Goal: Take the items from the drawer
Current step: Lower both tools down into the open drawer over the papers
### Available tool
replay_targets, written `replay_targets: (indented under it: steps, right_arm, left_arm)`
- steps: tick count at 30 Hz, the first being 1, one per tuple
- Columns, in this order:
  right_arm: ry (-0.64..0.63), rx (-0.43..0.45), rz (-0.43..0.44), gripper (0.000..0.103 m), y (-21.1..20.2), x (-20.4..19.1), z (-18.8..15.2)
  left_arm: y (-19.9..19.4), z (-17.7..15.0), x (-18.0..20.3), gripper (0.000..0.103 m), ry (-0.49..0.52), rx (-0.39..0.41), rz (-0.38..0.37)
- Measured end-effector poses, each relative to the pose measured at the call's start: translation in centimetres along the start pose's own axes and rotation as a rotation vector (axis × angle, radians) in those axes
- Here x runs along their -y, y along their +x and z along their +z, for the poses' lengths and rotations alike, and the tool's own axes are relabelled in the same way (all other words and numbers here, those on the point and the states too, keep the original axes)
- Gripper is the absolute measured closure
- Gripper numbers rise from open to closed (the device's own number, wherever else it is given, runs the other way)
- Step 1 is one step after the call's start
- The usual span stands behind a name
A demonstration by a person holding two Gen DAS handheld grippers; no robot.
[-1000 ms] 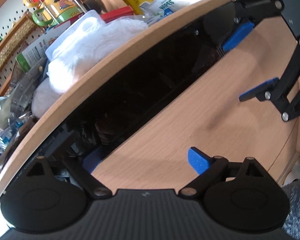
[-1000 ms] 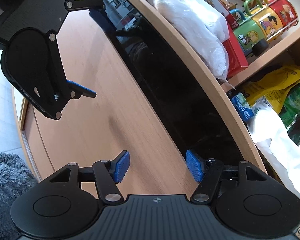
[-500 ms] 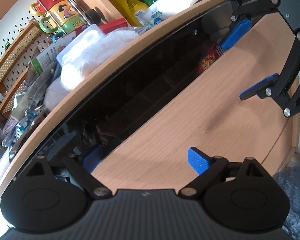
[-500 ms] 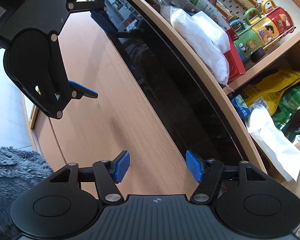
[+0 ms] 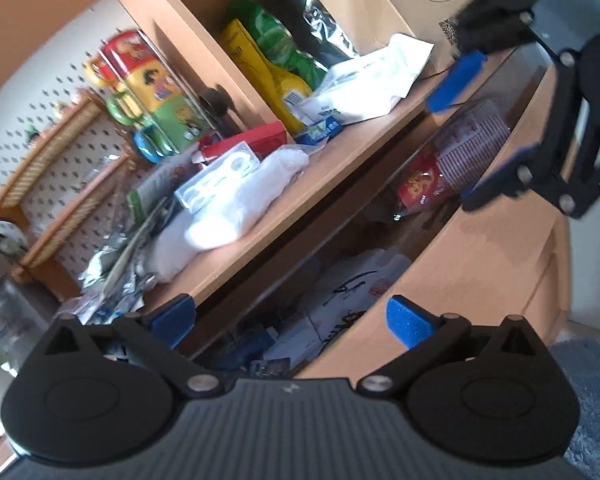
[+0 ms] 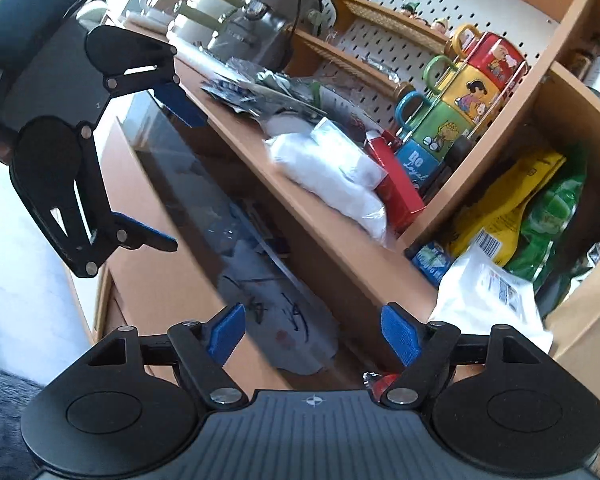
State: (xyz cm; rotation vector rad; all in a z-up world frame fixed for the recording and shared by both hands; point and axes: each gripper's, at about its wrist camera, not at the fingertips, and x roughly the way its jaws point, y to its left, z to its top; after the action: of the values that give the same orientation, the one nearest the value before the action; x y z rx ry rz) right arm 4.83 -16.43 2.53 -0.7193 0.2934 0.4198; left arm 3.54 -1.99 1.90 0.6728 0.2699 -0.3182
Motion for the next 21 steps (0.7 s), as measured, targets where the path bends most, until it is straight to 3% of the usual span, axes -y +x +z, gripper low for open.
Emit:
replay_targets:
  steps: [4, 8, 15, 19, 21]
  right_arm:
    - [-0.008, -0.032, 0.062, 0.037, 1.3, -0.3, 0.3]
    - [-0.026, -0.046, 0.066, 0.038, 2.4, -0.8, 0.3]
    - [0.057, -0.064, 0.11, 0.042, 3.8, 0.3, -0.1]
    - [0.103, -0.038, 0.11, 0.048, 3.4, 0.6, -0.7]
    - [0.082, -0.028, 0.089, 0.053, 3.0, 0.3, -1.0]
  left_arm:
    - [1.5, 0.8, -1.2, 0.0, -0.077, -0.039, -0.088]
    - [3.0, 0.7, -1.8, 0.0, -0.117, -0.067, -0.111]
    - [4.9, 0.1, -2.4, 0.001, -0.166, -0.101, -0.177]
    - [4.5, -0.3, -2.1, 0.003, -0.177, -0.069, -0.165]
    - [4.0, -0.5, -2.0, 0.012, -0.184, -0.039, -0.155]
